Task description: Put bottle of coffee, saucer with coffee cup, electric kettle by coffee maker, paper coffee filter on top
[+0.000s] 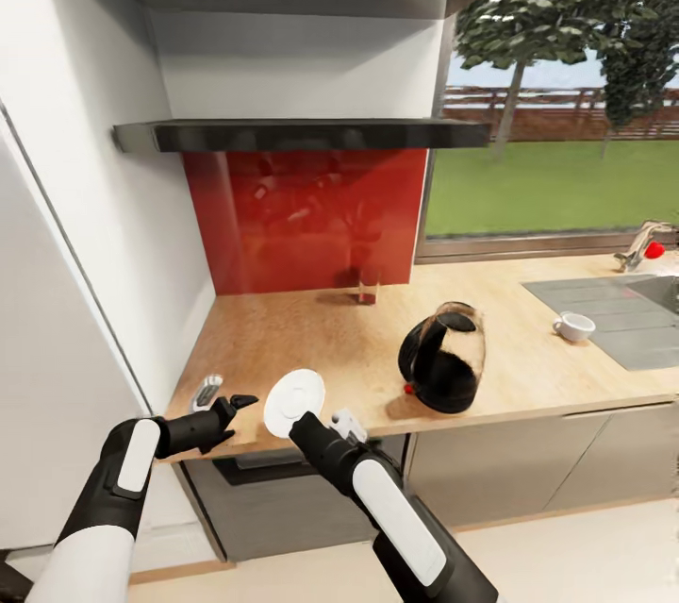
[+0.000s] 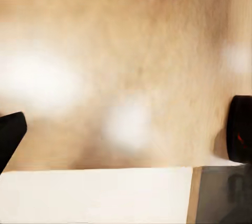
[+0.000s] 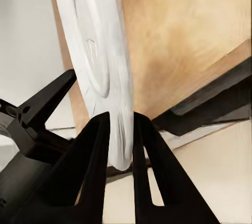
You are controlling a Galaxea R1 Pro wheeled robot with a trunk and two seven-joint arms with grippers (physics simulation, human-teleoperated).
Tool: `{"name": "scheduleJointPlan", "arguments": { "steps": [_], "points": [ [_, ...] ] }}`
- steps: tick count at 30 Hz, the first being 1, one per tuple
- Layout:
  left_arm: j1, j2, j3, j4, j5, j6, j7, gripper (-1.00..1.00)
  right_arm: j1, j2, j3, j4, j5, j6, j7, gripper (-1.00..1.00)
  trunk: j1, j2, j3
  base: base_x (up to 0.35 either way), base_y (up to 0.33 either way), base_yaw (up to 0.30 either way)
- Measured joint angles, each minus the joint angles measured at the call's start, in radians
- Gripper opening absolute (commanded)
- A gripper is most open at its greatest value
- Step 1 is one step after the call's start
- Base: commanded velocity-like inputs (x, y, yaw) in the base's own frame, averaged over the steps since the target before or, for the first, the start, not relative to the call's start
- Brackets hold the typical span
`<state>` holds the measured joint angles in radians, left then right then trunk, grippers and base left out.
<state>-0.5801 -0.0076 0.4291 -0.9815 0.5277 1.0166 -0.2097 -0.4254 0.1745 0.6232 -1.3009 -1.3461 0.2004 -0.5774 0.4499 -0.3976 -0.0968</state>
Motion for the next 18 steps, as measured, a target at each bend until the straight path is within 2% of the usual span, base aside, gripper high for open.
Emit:
{"name": "scheduleJointPlan", "arguments": {
  "steps": [12, 14, 17, 18],
  "points": [
    [-0.004, -0.002, -0.001, 0.000, 0.001, 0.001, -0.008, 1.00, 0.000, 0.000, 0.000, 0.000, 0.000, 0.000, 0.000, -1.00, 0.000, 0.000, 0.000, -0.337, -0.031, 0.000],
    [-0.004, 0.000, 0.000, 0.000, 0.001, 0.001, -0.033, 1.00, 0.000, 0.000, 0.000, -0.001, -0.001, 0.000, -0.001, -1.00, 0.000, 0.000, 0.000, -0.303, -0.065, 0.000],
    [-0.004, 0.005, -0.016, 0.000, -0.001, 0.002, -0.124, 1.00, 0.000, 0.000, 0.000, -0.004, -0.001, 0.000, -0.001, -1.00, 0.000, 0.000, 0.000, -0.111, -0.019, 0.000],
    [-0.003, 0.007, -0.020, 0.000, -0.001, 0.002, -0.137, 1.00, 0.000, 0.000, 0.000, -0.005, -0.001, 0.000, -0.001, -1.00, 0.000, 0.000, 0.000, -0.051, -0.009, 0.000]
  ]
}}
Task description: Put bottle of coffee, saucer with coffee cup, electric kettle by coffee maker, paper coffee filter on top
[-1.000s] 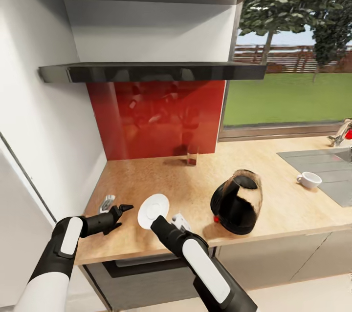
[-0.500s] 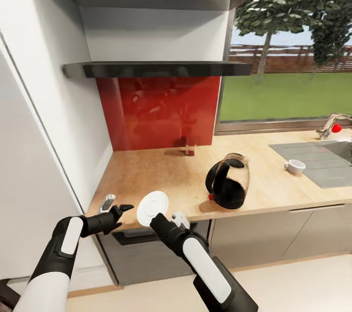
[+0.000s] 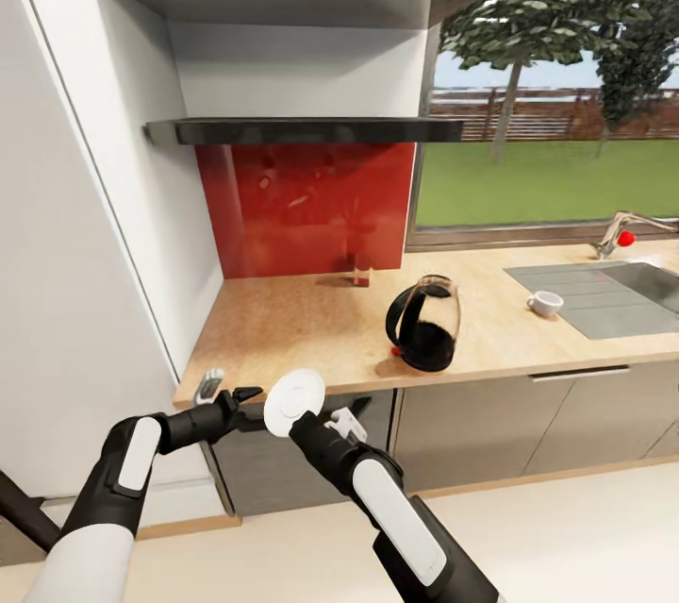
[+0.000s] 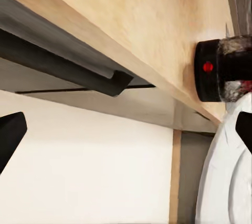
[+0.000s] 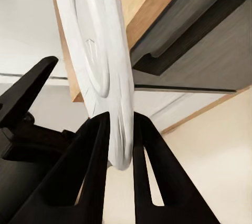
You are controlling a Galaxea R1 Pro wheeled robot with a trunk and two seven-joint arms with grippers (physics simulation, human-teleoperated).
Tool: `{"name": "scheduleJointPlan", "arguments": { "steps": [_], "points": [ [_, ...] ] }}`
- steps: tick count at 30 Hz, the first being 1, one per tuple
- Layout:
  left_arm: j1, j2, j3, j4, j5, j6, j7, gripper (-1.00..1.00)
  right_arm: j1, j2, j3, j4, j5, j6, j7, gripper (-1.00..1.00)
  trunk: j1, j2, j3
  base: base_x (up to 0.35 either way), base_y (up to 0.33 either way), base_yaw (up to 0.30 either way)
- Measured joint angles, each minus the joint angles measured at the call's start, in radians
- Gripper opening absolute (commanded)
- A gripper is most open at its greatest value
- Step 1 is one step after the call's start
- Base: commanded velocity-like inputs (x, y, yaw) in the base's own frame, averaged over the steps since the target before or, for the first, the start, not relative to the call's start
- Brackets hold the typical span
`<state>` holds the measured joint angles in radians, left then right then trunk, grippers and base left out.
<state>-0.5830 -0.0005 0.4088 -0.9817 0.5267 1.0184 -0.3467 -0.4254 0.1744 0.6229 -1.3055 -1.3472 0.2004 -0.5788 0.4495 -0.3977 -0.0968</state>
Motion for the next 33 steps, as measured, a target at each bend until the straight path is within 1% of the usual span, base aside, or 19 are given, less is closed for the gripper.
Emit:
{"name": "scheduleJointPlan", "arguments": {
  "steps": [3, 6, 8, 9, 12, 13, 14, 15, 16, 18, 20, 22, 23, 25, 28, 30, 32, 33],
  "points": [
    [0.005, 0.026, -0.035, -0.007, -0.001, 0.000, -0.069, 1.00, 0.000, 0.000, 0.000, -0.001, 0.000, 0.000, 0.000, -1.00, 0.000, 0.000, 0.000, -0.022, -0.004, -0.071],
    [0.010, 0.049, -0.072, -0.021, -0.002, 0.000, -0.145, 1.00, 0.000, 0.000, 0.000, -0.002, 0.000, 0.000, 0.000, -1.00, 0.000, 0.000, 0.000, -0.006, -0.001, -0.217],
    [0.028, 0.067, -0.084, -0.028, -0.005, 0.000, -0.200, 1.00, 0.000, 0.000, 0.000, -0.002, 0.000, 0.000, 0.000, -1.00, 0.000, 0.000, 0.000, -0.002, 0.000, -0.260],
    [0.050, 0.078, -0.088, -0.030, -0.008, -0.001, -0.224, 1.00, 0.000, 0.000, 0.000, -0.002, 0.000, 0.000, 0.000, -1.00, 0.000, 0.000, 0.000, -0.001, 0.000, -0.269],
    [0.141, 0.119, -0.111, -0.031, -0.017, -0.006, -0.266, 1.00, 0.000, 0.000, 0.000, -0.002, -0.001, 0.000, 0.000, -1.00, 0.000, 0.000, 0.000, 0.000, 0.000, -0.275],
    [0.175, 0.135, -0.121, -0.028, -0.020, -0.010, -0.272, 1.00, 0.000, 0.000, 0.000, -0.002, 0.000, 0.000, 0.000, -1.00, 0.000, 0.000, 0.000, 0.000, 0.000, -0.277],
    [0.195, 0.142, -0.127, -0.026, -0.018, -0.011, -0.274, 1.00, 0.000, 0.000, 0.000, -0.002, 0.000, 0.000, 0.000, -1.00, 0.000, 0.000, 0.000, 0.000, 0.000, -0.278],
    [0.233, 0.155, -0.141, -0.022, -0.023, -0.015, -0.278, 1.00, 0.000, 0.000, 0.000, -0.002, 0.000, 0.000, 0.000, -1.00, 0.000, 0.000, 0.000, 0.000, 0.000, -0.278],
    [0.278, 0.165, -0.158, -0.020, -0.027, -0.018, -0.281, 1.00, 0.000, 0.000, 0.000, -0.002, 0.000, 0.000, 0.000, -1.00, 0.000, 0.000, 0.000, 0.000, 0.000, -0.279],
    [0.375, 0.175, -0.202, -0.018, -0.040, -0.036, -0.284, 1.00, 0.000, 0.000, 0.000, -0.002, 0.000, 0.000, 0.000, -1.00, 0.000, 0.000, 0.000, 0.000, 0.000, -0.279],
    [0.466, 0.180, -0.240, -0.016, -0.063, -0.093, -0.287, 1.00, 0.000, 0.000, 0.001, -0.002, -0.001, 0.000, 0.000, -1.00, 0.000, 0.000, 0.000, 0.000, 0.000, -0.279],
    [0.537, 0.181, -0.257, -0.013, -0.096, -0.179, -0.288, 1.00, 0.000, 0.000, 0.001, -0.002, 0.000, 0.000, 0.000, -1.00, 0.000, 0.000, 0.000, 0.000, 0.000, -0.279],
    [0.567, 0.182, -0.261, -0.008, -0.119, -0.223, -0.287, 1.00, 0.000, 0.000, 0.001, -0.002, 0.000, 0.000, 0.000, -1.00, 0.000, 0.000, 0.000, 0.000, 0.000, -0.279],
    [0.612, 0.185, -0.260, 0.015, -0.176, -0.295, -0.287, 1.00, 0.000, 0.000, 0.001, -0.002, 0.000, 0.000, 0.000, -1.00, 0.000, 0.000, 0.000, 0.000, 0.000, -0.279],
    [0.640, 0.198, -0.253, 0.091, -0.275, -0.367, -0.282, 1.00, 0.000, 0.000, 0.002, -0.002, -0.001, 0.000, 0.000, -1.00, 0.000, 0.000, 0.000, 0.000, 0.000, -0.279],
    [0.646, 0.216, -0.252, 0.174, -0.346, -0.409, -0.270, 1.00, 0.000, 0.000, 0.003, -0.002, -0.001, 0.000, 0.000, -1.00, 0.000, 0.000, 0.000, 0.000, 0.000, -0.279],
    [0.646, 0.228, -0.251, 0.265, -0.425, -0.471, -0.244, 1.00, 0.000, 0.000, 0.004, -0.002, -0.001, 0.001, 0.000, -1.00, 0.000, 0.000, 0.000, 0.000, 0.000, -0.279],
    [0.646, 0.230, -0.251, 0.287, -0.440, -0.489, -0.233, 1.00, 0.000, 0.000, 0.004, -0.002, -0.001, 0.001, 0.000, -1.00, 0.000, 0.000, 0.000, 0.000, 0.000, -0.279]
  ]
}}
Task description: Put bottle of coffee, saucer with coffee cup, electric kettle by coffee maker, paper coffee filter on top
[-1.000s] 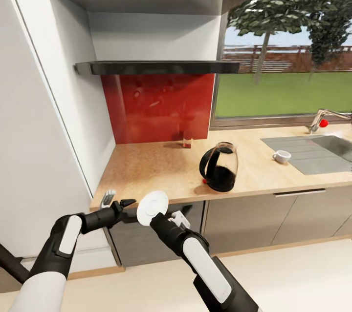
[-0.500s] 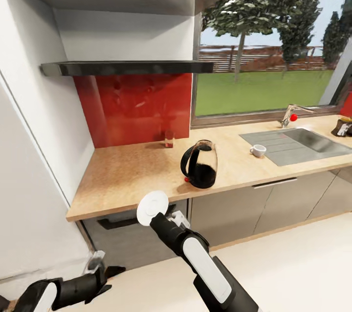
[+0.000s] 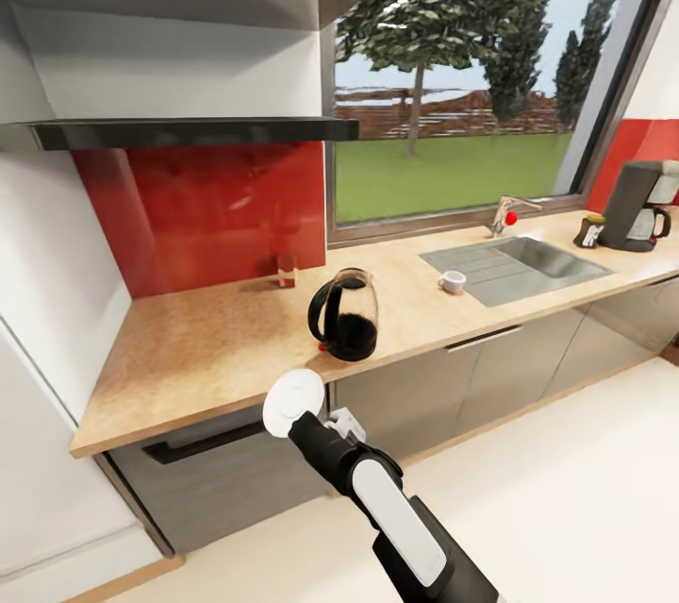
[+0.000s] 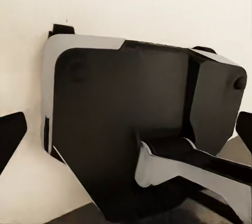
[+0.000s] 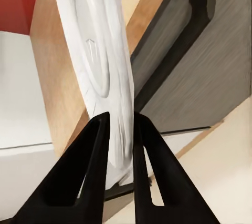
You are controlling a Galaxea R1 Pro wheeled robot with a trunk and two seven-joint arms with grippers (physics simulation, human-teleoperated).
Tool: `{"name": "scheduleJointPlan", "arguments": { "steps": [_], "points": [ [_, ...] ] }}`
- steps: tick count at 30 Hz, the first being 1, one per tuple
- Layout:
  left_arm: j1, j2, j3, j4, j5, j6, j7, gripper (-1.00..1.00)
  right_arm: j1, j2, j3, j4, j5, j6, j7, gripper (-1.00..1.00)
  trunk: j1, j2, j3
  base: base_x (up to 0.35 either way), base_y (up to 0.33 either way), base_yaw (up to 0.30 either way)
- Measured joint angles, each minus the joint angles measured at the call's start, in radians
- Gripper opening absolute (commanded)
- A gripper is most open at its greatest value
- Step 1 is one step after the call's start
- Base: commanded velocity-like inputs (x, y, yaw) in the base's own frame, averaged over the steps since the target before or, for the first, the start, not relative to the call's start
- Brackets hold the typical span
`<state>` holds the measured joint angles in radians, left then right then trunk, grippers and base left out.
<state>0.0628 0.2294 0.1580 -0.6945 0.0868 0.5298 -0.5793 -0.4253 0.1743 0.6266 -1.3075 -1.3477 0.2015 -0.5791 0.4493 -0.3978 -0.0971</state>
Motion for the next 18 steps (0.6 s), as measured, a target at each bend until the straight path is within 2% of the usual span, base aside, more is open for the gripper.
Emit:
{"name": "scheduleJointPlan", "arguments": {
  "steps": [3, 6, 7, 10, 12, 15, 18],
  "points": [
    [0.000, 0.002, -0.002, 0.095, -0.065, -0.110, 0.102, 1.00, 0.000, 0.000, 0.000, 0.003, 0.000, 0.002, -0.001, -1.00, 0.000, 0.000, 0.000, 0.000, 0.000, -0.279],
    [0.000, -0.005, -0.011, 0.146, -0.086, -0.176, 0.267, 1.00, 0.000, 0.000, 0.002, 0.011, 0.002, 0.004, -0.003, -1.00, 0.000, 0.000, 0.000, 0.000, 0.000, -0.279],
    [-0.001, -0.006, -0.012, 0.151, -0.087, -0.181, 0.299, 1.00, 0.000, 0.000, 0.002, 0.013, 0.002, 0.005, -0.003, -1.00, 0.000, 0.000, 0.000, 0.000, 0.000, -0.277],
    [-0.001, -0.018, -0.014, 0.173, -0.090, -0.197, 0.447, 1.00, 0.001, -0.062, 0.004, 0.034, 0.004, 0.008, -0.003, -1.00, 0.000, 0.000, 0.000, 0.000, 0.000, -0.231],
    [-0.001, -0.028, -0.014, 0.178, -0.092, -0.200, 0.501, 1.00, 0.001, -0.101, 0.004, 0.067, 0.003, 0.018, -0.002, -1.00, 0.000, 0.000, 0.000, 0.000, 0.000, -0.196],
    [-0.001, -0.034, -0.016, 0.181, -0.105, -0.202, 0.528, 1.00, 0.002, -0.156, 0.004, 0.148, 0.003, 0.055, -0.002, -1.00, 0.000, 0.000, 0.000, 0.000, 0.000, -0.218],
    [-0.001, -0.036, -0.026, 0.183, -0.139, -0.202, 0.536, 1.00, 0.004, -0.191, 0.002, 0.284, 0.003, 0.098, -0.001, -1.00, 0.000, 0.000, 0.001, 0.000, 0.000, -0.242]
  ]
}}
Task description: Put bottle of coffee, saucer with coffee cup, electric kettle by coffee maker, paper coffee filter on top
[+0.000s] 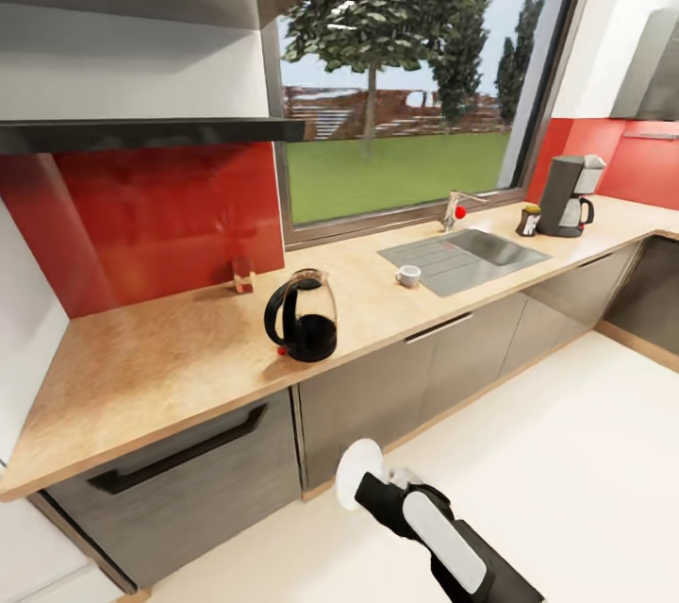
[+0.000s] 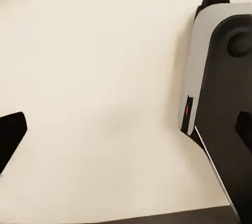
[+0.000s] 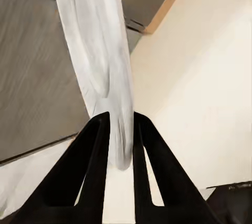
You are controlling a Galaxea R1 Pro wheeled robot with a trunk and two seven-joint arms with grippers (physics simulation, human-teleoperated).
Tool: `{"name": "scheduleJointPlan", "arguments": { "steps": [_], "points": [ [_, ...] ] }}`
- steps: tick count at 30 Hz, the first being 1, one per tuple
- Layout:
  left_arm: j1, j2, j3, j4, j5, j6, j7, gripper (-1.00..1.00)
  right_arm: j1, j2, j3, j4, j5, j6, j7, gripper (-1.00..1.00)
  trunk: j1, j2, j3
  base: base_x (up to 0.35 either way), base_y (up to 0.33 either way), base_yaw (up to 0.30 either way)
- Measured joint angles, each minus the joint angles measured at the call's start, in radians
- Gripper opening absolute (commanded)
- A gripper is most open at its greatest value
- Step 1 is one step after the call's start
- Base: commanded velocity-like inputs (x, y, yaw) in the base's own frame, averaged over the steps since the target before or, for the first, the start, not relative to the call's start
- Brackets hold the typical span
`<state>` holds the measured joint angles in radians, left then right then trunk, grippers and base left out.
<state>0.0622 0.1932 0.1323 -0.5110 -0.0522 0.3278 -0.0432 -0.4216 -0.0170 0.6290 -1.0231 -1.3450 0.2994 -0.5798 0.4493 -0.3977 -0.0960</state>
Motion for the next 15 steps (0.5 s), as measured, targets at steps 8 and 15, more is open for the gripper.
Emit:
{"name": "scheduleJointPlan", "arguments": {
  "steps": [8, 15],
  "points": [
    [0.000, -0.026, -0.011, 0.001, -0.039, 0.000, 0.002, 1.00, 0.000, -0.022, -0.003, 0.364, 0.021, 0.022, 0.006, -1.00, 0.000, 0.000, 0.002, 0.000, 0.000, -0.257],
    [0.000, -0.054, -0.011, 0.000, -0.042, -0.001, 0.004, 1.00, 0.000, -0.054, -0.002, 0.489, 0.291, 0.013, 0.010, -1.00, 0.000, 0.000, 0.002, 0.000, 0.000, -0.265]
  ]
}}
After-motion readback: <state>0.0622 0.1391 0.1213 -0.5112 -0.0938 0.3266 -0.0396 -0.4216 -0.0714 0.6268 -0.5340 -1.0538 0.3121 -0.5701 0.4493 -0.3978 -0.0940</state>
